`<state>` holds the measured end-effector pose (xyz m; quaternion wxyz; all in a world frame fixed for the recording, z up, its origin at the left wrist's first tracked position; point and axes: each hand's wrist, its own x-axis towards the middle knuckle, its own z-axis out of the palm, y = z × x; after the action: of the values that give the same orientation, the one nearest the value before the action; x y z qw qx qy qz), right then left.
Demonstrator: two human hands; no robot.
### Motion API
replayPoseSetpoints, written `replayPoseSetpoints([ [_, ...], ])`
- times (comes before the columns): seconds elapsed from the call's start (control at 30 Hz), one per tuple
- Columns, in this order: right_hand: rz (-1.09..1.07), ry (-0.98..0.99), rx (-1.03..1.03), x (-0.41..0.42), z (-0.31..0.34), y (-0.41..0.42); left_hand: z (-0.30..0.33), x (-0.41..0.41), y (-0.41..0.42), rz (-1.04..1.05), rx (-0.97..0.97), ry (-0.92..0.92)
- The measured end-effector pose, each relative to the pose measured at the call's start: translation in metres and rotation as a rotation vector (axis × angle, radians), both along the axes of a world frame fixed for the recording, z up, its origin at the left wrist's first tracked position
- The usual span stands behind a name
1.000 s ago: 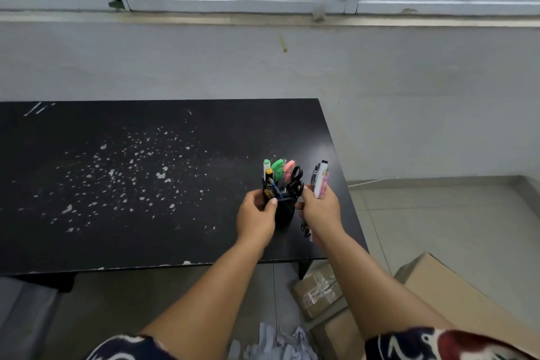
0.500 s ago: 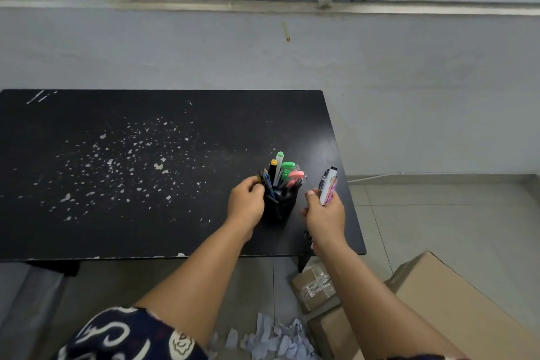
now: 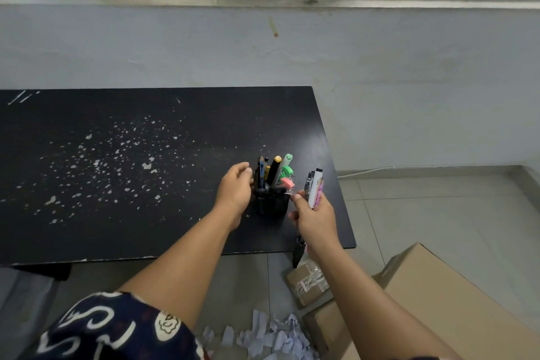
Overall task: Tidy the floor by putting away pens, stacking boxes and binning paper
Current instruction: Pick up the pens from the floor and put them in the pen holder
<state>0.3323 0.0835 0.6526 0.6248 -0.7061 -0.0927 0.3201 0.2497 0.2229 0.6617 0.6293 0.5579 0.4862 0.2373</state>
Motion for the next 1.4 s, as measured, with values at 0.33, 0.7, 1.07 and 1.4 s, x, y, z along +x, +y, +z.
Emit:
replayPoseSetpoints([
  [0.33,0.108,0.021,0.023,-0.008,0.005,-0.009,0.021,-0.014,-0.043,-0.266,0.436,0.123],
  [0.7,-0.08,0.08,0.125,-0.001,0.013,-0.006,0.024,-0.012,-0.022,-0.228,0.497,0.239],
  [1.07,-0.43,0.094,0.438,0.012,0.043,0.043,0.027,-0.014,-0.019,-0.207,0.436,0.211],
  [1.4,-0.463,0.083,0.405,0.001,0.031,0.064,0.025,-0.013,-0.02,-0.181,0.428,0.198],
])
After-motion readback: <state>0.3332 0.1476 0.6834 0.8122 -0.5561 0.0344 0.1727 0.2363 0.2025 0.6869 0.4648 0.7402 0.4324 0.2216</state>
